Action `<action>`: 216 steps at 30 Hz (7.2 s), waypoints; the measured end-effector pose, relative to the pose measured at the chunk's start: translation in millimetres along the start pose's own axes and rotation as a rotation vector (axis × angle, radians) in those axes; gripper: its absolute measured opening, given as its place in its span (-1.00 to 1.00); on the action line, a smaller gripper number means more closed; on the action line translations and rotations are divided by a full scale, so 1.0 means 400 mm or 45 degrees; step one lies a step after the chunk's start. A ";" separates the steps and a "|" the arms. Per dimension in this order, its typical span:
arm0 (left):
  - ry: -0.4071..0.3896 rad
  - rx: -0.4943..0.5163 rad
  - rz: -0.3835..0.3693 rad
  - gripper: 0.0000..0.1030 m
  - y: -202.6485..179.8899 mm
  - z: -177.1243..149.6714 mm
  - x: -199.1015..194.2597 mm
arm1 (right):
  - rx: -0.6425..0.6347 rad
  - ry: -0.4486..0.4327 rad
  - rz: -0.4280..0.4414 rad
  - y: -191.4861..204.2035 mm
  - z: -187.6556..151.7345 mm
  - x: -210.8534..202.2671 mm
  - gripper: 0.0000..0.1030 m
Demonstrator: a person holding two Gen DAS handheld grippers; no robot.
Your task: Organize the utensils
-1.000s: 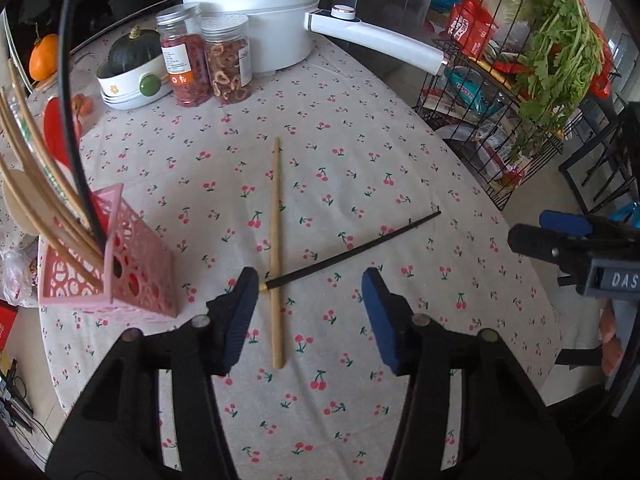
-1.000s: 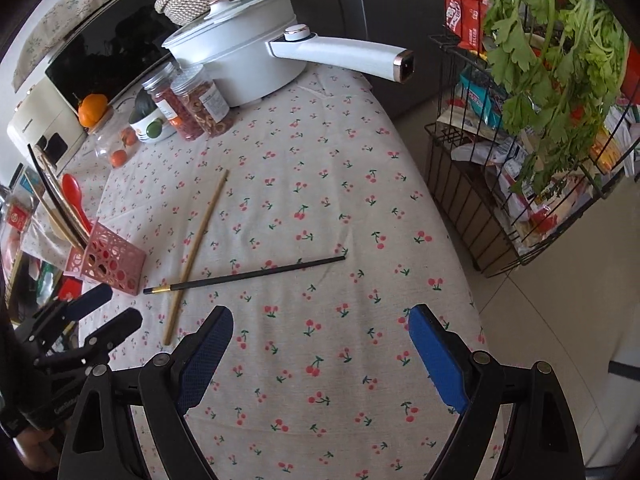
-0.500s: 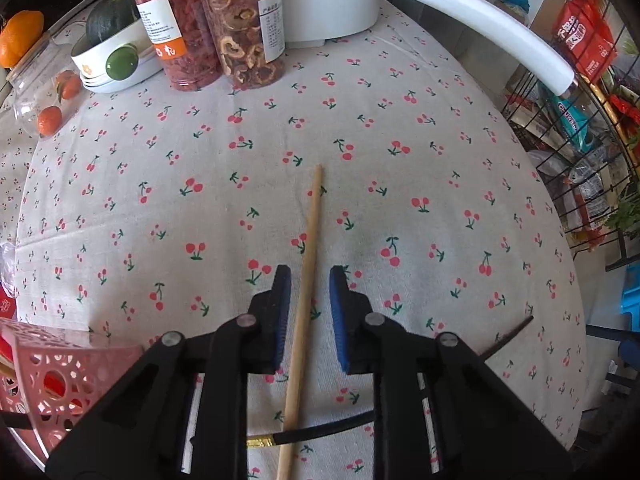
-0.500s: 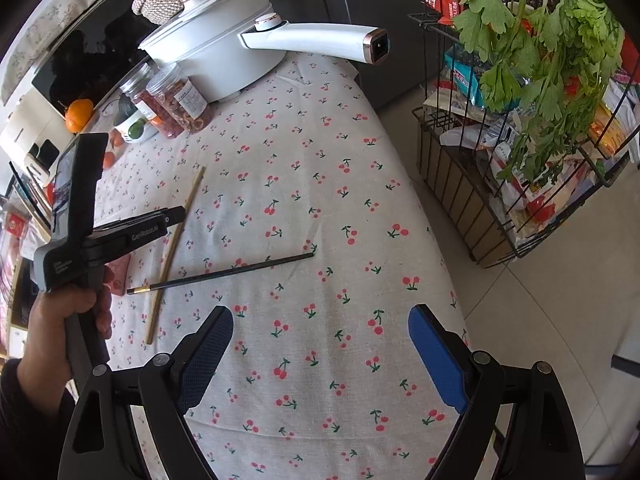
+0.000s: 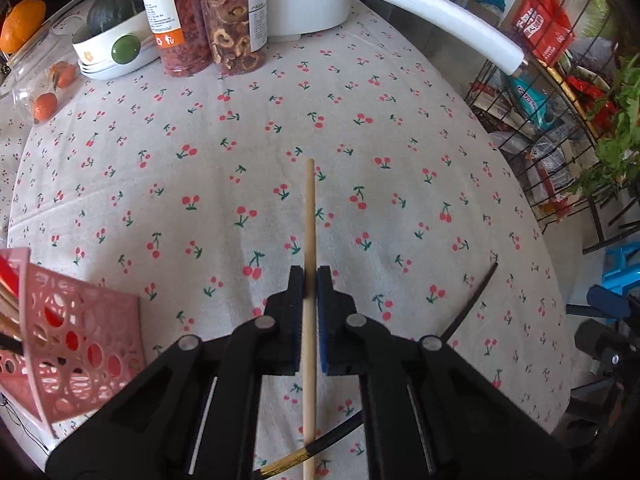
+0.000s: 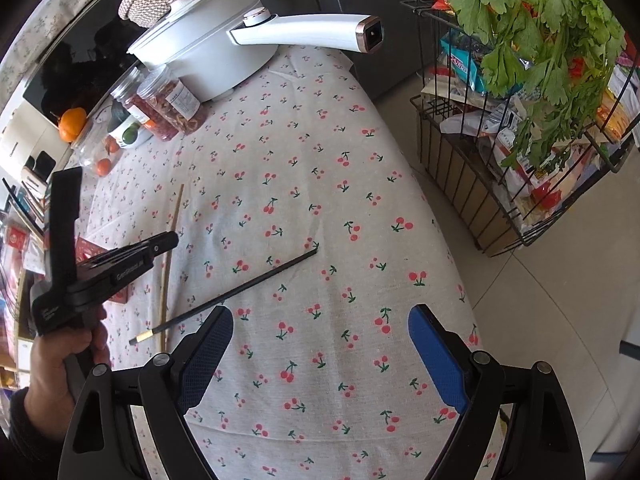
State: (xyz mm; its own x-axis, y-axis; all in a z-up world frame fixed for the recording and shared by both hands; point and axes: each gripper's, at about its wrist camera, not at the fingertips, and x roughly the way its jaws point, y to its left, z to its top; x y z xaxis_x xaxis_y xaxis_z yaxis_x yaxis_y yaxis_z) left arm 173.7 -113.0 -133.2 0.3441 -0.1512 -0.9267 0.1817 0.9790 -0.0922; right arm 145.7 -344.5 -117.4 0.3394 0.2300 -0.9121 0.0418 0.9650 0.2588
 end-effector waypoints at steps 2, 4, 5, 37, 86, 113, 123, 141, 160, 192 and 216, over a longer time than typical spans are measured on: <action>-0.035 0.028 -0.018 -0.86 0.003 -0.023 -0.050 | 0.007 0.004 -0.005 0.002 0.000 0.006 0.76; -0.077 0.050 -0.038 -0.86 0.009 -0.050 -0.105 | 0.012 0.008 -0.014 0.006 0.001 0.012 0.76; -0.095 0.060 -0.050 -0.86 0.014 -0.061 -0.129 | 0.015 0.011 -0.018 0.008 0.002 0.016 0.76; -0.341 -0.091 -0.216 -0.86 0.285 -0.290 -0.368 | -0.091 0.071 -0.159 0.231 -0.059 0.201 -0.71; -1.001 -0.269 -0.100 -0.86 0.390 -0.221 -0.619 | -0.517 -0.351 0.289 0.548 -0.077 -0.189 -0.80; -0.701 -0.277 -0.159 -0.86 0.446 -0.254 -0.517 | -0.501 0.000 0.005 0.581 0.021 0.335 -0.89; -0.735 -0.267 -0.163 -0.86 0.430 -0.258 -0.536 | -0.431 -0.252 0.144 0.476 -0.038 0.073 -0.89; -1.111 -0.399 -0.090 -0.86 0.436 -0.227 -0.600 | -0.449 -0.604 0.316 0.450 -0.128 -0.238 -0.89; -0.915 -0.339 -0.011 0.43 0.418 -0.169 -0.493 | -0.456 -0.595 0.325 0.457 -0.130 -0.250 -0.89; -0.499 -0.365 0.015 0.83 0.493 -0.326 -0.430 | -0.474 -0.663 0.436 0.711 -0.033 -0.186 -0.88; -0.594 -0.201 0.317 0.99 0.273 -0.351 -0.548 | -0.442 -0.757 0.020 0.525 -0.191 -0.350 1.00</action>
State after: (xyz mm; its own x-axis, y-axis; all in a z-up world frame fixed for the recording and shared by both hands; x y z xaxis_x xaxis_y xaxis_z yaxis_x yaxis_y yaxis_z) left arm -11.1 46.4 8.7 0.7371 0.0786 -0.6712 -0.0856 0.9961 0.0226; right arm 35.1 -164.5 40.5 0.7997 0.2314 -0.5540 -0.2367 0.9695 0.0632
